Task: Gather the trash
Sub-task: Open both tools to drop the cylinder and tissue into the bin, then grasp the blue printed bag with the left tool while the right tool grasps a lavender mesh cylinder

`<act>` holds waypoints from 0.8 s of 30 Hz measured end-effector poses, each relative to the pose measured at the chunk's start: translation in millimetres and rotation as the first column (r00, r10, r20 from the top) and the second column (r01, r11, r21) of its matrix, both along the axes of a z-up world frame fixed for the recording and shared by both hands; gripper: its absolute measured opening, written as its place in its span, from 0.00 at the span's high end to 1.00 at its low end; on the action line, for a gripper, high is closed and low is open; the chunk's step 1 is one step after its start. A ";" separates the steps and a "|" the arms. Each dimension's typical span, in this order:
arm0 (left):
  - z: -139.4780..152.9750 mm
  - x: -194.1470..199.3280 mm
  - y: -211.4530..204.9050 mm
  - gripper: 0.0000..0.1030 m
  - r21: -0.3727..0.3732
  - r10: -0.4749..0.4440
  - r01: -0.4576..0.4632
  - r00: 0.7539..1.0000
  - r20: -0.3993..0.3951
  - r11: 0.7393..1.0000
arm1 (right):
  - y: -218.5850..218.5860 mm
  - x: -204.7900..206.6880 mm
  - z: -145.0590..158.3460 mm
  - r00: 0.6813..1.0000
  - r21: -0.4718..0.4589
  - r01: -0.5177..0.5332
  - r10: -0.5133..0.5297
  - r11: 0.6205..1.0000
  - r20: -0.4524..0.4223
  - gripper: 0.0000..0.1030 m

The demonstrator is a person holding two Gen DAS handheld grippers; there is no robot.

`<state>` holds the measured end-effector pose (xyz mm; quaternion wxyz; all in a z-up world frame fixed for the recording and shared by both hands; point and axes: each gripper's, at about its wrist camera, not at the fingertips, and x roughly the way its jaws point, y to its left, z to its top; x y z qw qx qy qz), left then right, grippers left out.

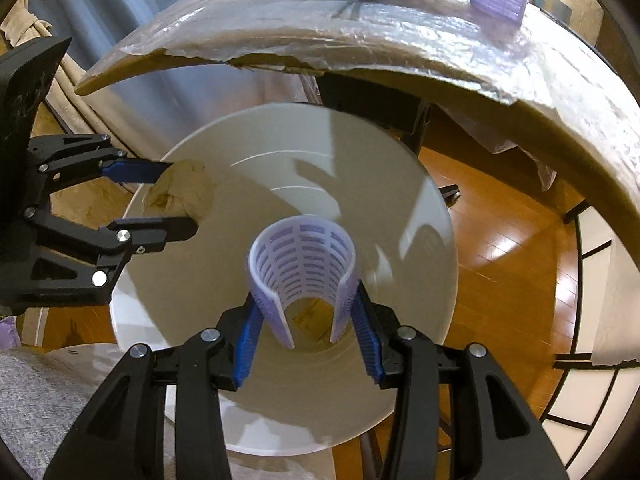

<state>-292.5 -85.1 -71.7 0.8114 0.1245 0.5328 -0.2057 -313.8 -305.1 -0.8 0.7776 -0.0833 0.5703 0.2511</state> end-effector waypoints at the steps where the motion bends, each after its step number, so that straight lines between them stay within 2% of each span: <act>1: 1.0 0.9 -0.4 0.07 0.010 0.015 -0.015 1.000 0.014 1.000 | -0.3 0.9 1.4 1.000 -0.007 0.014 -0.014 1.000 0.020 0.20; 3: 6.7 -0.4 2.7 0.07 -0.021 0.011 -0.010 0.999 0.036 1.000 | -5.2 -0.7 9.4 0.998 0.001 0.029 -0.029 1.000 0.052 0.17; 7: 18.5 4.8 5.0 0.07 -0.025 0.035 -0.034 0.998 0.059 0.999 | -15.0 -1.1 27.3 0.992 -0.020 0.063 -0.061 0.998 0.111 0.17; 10: 47.6 2.0 13.4 0.07 -0.106 0.061 -0.051 0.994 0.086 0.993 | -22.2 -4.1 57.8 0.973 -0.030 0.088 -0.080 0.996 0.217 0.16; 11: 64.8 -0.6 18.0 0.07 -0.158 0.075 -0.058 0.992 0.104 0.986 | -25.8 -5.5 70.9 0.960 -0.028 0.102 -0.091 0.994 0.266 0.11; 12: 77.3 -1.8 22.1 0.06 -0.201 0.088 -0.063 0.989 0.116 0.978 | -27.8 -5.8 79.3 0.950 -0.024 0.112 -0.100 0.993 0.297 0.08; 13: 89.2 -0.4 26.2 0.02 -0.244 0.103 -0.069 0.987 0.127 0.967 | -32.3 -5.0 94.1 0.927 -0.018 0.133 -0.118 0.991 0.356 0.04; 14: 104.0 2.8 31.7 0.01 -0.300 0.128 -0.081 0.982 0.140 0.951 | -34.6 -1.7 101.9 0.913 -0.020 0.146 -0.127 0.989 0.388 0.04; 17: 123.6 24.7 38.5 0.01 -0.395 0.176 -0.109 0.975 0.137 0.912 | -39.4 16.1 113.1 0.889 -0.028 0.161 -0.132 0.987 0.438 0.04; 21: 128.6 75.0 39.3 0.01 -0.489 0.218 -0.167 0.975 0.050 0.856 | -36.0 49.1 117.6 0.860 -0.041 0.157 -0.116 0.987 0.498 0.04; 24: 127.1 113.3 34.5 0.01 -0.538 0.236 -0.204 0.972 -0.011 0.818 | -26.5 72.7 111.7 0.855 -0.050 0.153 -0.107 0.987 0.508 0.04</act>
